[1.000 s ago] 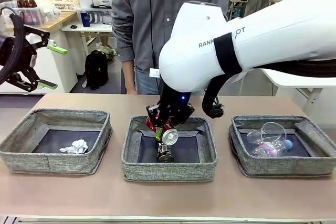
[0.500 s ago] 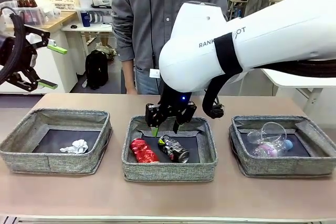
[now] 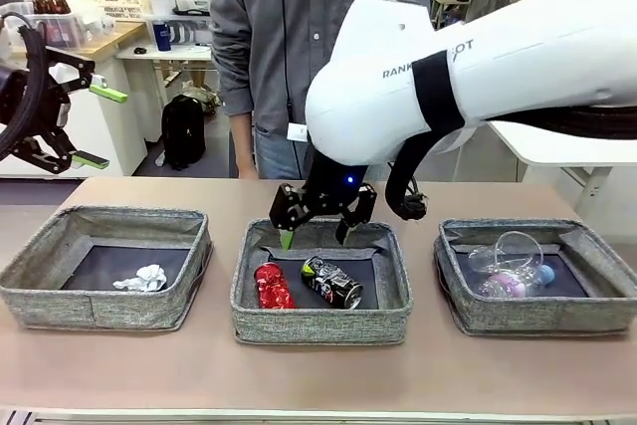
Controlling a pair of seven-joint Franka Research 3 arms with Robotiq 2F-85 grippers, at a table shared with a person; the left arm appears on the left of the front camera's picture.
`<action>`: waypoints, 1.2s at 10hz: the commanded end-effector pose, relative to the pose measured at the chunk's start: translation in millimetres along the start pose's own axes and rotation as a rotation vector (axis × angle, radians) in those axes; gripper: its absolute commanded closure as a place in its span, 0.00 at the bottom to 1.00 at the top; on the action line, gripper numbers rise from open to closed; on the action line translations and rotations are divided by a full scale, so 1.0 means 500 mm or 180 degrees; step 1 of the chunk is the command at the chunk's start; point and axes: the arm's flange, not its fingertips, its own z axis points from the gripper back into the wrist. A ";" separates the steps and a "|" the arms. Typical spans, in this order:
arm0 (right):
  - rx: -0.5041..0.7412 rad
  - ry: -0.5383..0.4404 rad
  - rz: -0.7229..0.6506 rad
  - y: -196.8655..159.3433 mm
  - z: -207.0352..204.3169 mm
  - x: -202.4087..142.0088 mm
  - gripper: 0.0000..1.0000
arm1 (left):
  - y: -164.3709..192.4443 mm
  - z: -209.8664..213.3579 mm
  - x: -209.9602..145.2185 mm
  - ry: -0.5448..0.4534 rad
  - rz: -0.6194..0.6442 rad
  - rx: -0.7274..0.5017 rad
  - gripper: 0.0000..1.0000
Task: Sort the waste into the appropriate baskets.
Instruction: Place the picked waste into the Fabric basket indicated by the person.
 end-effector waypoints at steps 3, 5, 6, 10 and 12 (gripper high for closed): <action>0.1508 0.0450 -0.0435 -0.089 0.134 -0.036 0.00 | -0.003 0.001 -0.001 -0.0022 -0.0014 -0.0037 0.00; 0.1997 0.0325 -0.0775 -0.165 0.181 -0.072 0.00 | -0.003 0.001 -0.001 -0.0022 -0.0014 -0.0037 0.00; 0.2185 0.0144 -0.0926 -0.212 0.193 -0.096 0.00 | -0.003 0.001 -0.001 -0.0022 -0.0014 -0.0037 0.00; 0.2676 -0.0422 -0.1836 -0.342 0.218 -0.179 0.00 | -0.003 0.001 -0.001 -0.0022 -0.0014 -0.0037 0.00; 0.2477 -0.0034 -0.1454 -0.318 0.221 -0.133 0.00 | -0.003 0.001 -0.001 -0.0022 -0.0014 -0.0037 0.00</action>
